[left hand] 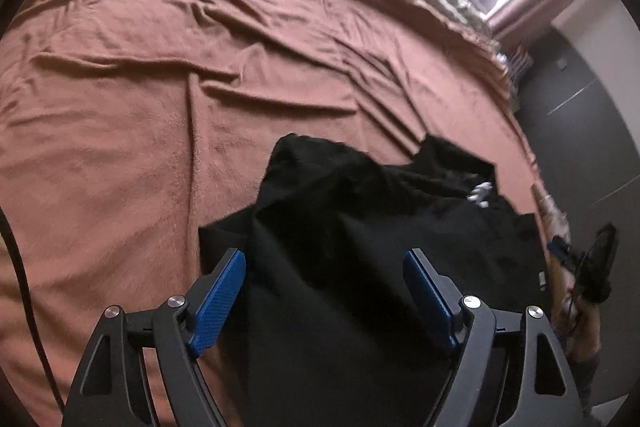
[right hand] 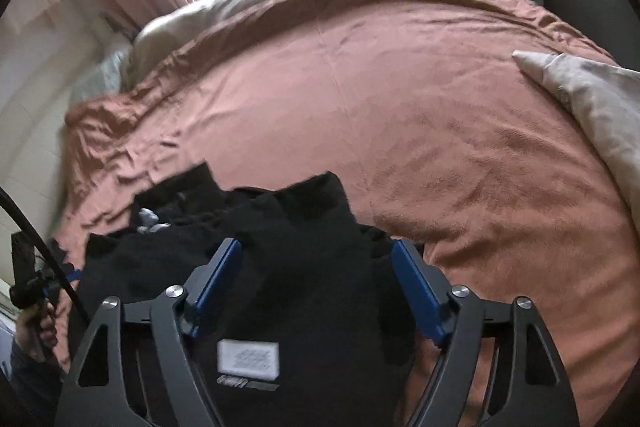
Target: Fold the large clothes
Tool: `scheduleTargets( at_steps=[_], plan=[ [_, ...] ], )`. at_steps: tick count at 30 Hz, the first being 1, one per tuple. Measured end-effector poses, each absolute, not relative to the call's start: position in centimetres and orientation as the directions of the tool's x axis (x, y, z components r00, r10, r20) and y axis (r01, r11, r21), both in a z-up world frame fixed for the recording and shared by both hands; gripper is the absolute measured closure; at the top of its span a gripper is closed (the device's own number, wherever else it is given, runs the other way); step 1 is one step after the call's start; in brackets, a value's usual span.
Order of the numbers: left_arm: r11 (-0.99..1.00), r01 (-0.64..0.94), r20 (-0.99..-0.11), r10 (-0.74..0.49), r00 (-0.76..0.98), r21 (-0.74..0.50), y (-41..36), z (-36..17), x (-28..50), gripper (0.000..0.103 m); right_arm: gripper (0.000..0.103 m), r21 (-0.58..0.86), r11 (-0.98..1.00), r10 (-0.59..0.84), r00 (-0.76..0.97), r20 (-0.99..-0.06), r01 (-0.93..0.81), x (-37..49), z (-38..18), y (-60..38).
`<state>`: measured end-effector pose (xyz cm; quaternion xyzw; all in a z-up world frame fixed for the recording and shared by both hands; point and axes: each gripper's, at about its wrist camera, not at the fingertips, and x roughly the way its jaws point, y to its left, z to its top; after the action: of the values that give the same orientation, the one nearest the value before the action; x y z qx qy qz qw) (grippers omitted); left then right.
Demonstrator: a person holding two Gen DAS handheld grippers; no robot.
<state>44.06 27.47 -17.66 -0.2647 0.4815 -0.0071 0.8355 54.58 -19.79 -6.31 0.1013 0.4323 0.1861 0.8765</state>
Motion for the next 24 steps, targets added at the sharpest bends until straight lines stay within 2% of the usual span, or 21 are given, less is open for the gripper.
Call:
scheduleTargets(
  at_steps=[2,4,5,6,8,9,10,11,12,15,18,24],
  plan=[
    [0.861,-0.25,-0.81,-0.263,0.525,-0.442,27.9,-18.5,44.9,0.021,0.031,0.325,0.915,0.404,0.54,-0.738,-0.24,55.7,-6.5,-19.0],
    [0.859,-0.255,-0.812,-0.265,0.52,-0.444,28.3,-19.1,45.8,0.024,0.04,0.319,0.914,0.405,0.523,-0.75,-0.25,56.9,-6.4,-18.0],
    [0.863,-0.253,-0.818,-0.264,0.51,-0.437,28.4,-19.5,46.3,0.028,0.047,0.32,0.912,0.41,0.516,-0.752,-0.257,57.4,-6.5,-17.6],
    [0.867,-0.248,-0.824,-0.266,0.5,-0.431,28.4,-19.7,46.9,0.029,0.06,0.33,0.905,0.424,0.505,-0.752,-0.268,58.0,-6.6,-17.2],
    [0.865,-0.251,-0.825,-0.269,0.497,-0.434,28.6,-20.1,47.6,0.032,0.073,0.338,0.903,0.429,0.499,-0.753,-0.265,58.7,-6.6,-17.0],
    [0.861,-0.254,-0.82,-0.269,0.505,-0.44,28.8,-20.0,47.8,0.043,0.086,0.338,0.902,0.43,0.515,-0.741,-0.268,58.9,-6.4,-17.2],
    [0.855,-0.253,-0.813,-0.28,0.51,-0.453,28.9,-19.9,47.9,0.052,0.089,0.341,0.899,0.437,0.522,-0.732,-0.275,58.8,-6.2,-17.3],
    [0.852,-0.26,-0.815,-0.281,0.506,-0.455,28.9,-19.9,48.0,0.066,0.094,0.347,0.894,0.447,0.531,-0.72,-0.282,58.6,-5.9,-17.4],
    [0.854,-0.263,-0.817,-0.272,0.508,-0.448,28.8,-19.6,47.9,0.076,0.097,0.351,0.89,0.455,0.546,-0.703,-0.29,58.2,-5.5,-17.7],
    [0.872,-0.236,-0.804,-0.25,0.539,-0.429,28.3,-18.0,47.2,0.092,0.099,0.347,0.881,0.472,0.586,-0.658,-0.32,56.7,-4.0,-18.2],
    [0.876,-0.202,-0.764,-0.244,0.598,-0.438,28.0,-15.3,46.4,0.097,0.1,0.352,0.873,0.487,0.621,-0.614,-0.336,55.2,-2.6,-18.8],
    [0.897,-0.166,-0.716,-0.204,0.668,-0.41,27.5,-10.9,46.5,0.098,0.101,0.36,0.87,0.489,0.674,-0.554,-0.335,53.6,-1.5,-20.5]
  ],
)
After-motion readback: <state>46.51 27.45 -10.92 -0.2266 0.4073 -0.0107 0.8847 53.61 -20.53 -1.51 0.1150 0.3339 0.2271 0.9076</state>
